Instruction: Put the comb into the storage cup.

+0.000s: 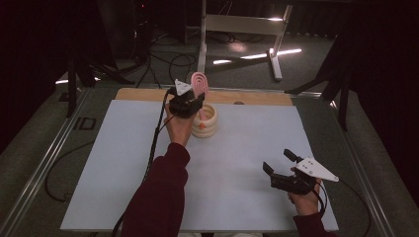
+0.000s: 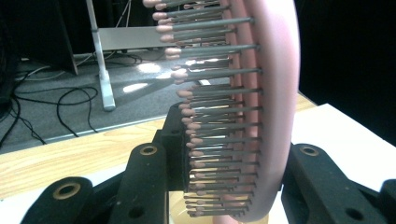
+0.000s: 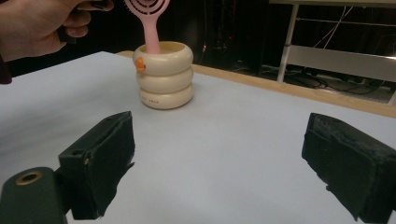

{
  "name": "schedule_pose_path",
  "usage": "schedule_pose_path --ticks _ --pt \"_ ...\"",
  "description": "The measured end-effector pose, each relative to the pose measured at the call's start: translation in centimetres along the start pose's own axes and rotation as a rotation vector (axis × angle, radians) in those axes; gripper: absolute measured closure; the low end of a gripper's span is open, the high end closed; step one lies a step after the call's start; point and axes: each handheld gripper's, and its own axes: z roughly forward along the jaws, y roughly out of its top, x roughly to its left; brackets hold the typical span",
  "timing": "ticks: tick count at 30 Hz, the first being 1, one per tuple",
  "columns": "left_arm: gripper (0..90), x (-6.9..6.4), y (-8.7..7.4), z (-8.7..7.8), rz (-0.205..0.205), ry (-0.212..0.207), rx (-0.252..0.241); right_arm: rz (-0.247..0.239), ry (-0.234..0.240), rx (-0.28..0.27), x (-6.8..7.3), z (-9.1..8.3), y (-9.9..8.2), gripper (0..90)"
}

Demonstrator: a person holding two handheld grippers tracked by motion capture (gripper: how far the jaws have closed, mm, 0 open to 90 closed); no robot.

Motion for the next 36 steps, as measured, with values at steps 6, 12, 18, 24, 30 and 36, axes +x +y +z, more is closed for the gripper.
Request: schedule_pose_path --ticks 6,12,18,24,30,36 --pt "64.2 -0.2 -0.2 0.2 0.005 0.003 0.005 0.000 0.001 0.001 0.0 0.0 0.0 9.4" --pt "64.2 -0.5 -0.3 0.5 0.010 0.005 0.008 0.000 0.004 0.002 0.1 0.1 0.0 9.4" --pt "64.2 -0.6 -0.7 0.9 0.006 0.010 0.020 0.002 0.005 0.002 0.1 0.1 0.0 9.5" --pt "64.2 -0.7 -1.1 1.3 0.009 0.019 0.033 0.002 0.010 0.004 0.1 0.1 -0.1 9.5" --pt "64.1 -0.7 -1.4 1.6 0.010 0.020 0.039 0.002 0.009 0.005 0.1 0.1 -0.1 9.5" --pt "64.1 -0.7 -1.6 1.8 0.007 0.019 0.046 0.002 0.010 0.007 0.1 0.1 -0.1 9.5"
